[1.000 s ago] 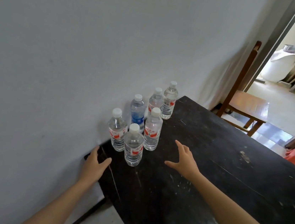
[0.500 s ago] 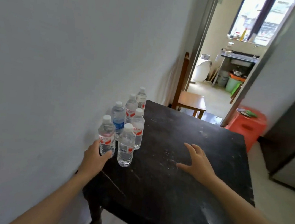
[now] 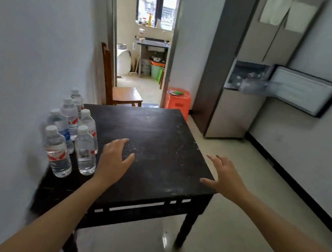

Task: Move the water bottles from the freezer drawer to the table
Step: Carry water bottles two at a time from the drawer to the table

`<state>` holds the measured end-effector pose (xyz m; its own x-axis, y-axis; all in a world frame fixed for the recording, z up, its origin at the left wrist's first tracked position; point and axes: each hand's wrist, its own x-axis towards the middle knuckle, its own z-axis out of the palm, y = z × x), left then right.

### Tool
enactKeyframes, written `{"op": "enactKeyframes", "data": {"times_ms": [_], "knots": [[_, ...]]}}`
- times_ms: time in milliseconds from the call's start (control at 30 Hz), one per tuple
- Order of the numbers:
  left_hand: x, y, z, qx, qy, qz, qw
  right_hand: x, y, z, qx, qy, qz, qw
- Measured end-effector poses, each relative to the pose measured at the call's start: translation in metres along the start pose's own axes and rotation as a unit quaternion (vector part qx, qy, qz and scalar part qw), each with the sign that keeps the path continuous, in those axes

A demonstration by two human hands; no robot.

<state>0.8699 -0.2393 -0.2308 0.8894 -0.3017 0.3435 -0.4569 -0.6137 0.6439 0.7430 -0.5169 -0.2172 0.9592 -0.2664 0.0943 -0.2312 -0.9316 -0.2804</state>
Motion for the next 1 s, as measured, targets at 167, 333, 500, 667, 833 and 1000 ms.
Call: {"op": "enactKeyframes", "data": {"times_ms": [167, 333, 500, 667, 833, 1000], "knots": [[-0.003, 0.060, 0.021, 0.006, -0.076, 0.108, 0.991, -0.070, 0.042, -0.049, -0.047, 0.054, 0.053, 0.996], [-0.021, 0.146, 0.046, 0.001, -0.101, 0.212, 0.972, -0.155, 0.099, -0.100, -0.069, 0.109, 0.118, 0.985], [-0.078, 0.253, 0.085, -0.053, -0.132, 0.263, 0.954, -0.258, 0.140, -0.132, -0.073, 0.126, 0.179, 0.973], [-0.155, 0.336, 0.129, -0.079, -0.175, 0.316, 0.929, -0.375, 0.179, -0.156, -0.092, 0.134, 0.230, 0.960], [-0.209, 0.391, 0.152, -0.085, -0.198, 0.329, 0.919, -0.458, 0.203, -0.181, -0.091, 0.150, 0.274, 0.945], [-0.240, 0.424, 0.169, -0.061, -0.211, 0.359, 0.907, -0.498, 0.220, -0.184, -0.108, 0.145, 0.290, 0.940]]}}
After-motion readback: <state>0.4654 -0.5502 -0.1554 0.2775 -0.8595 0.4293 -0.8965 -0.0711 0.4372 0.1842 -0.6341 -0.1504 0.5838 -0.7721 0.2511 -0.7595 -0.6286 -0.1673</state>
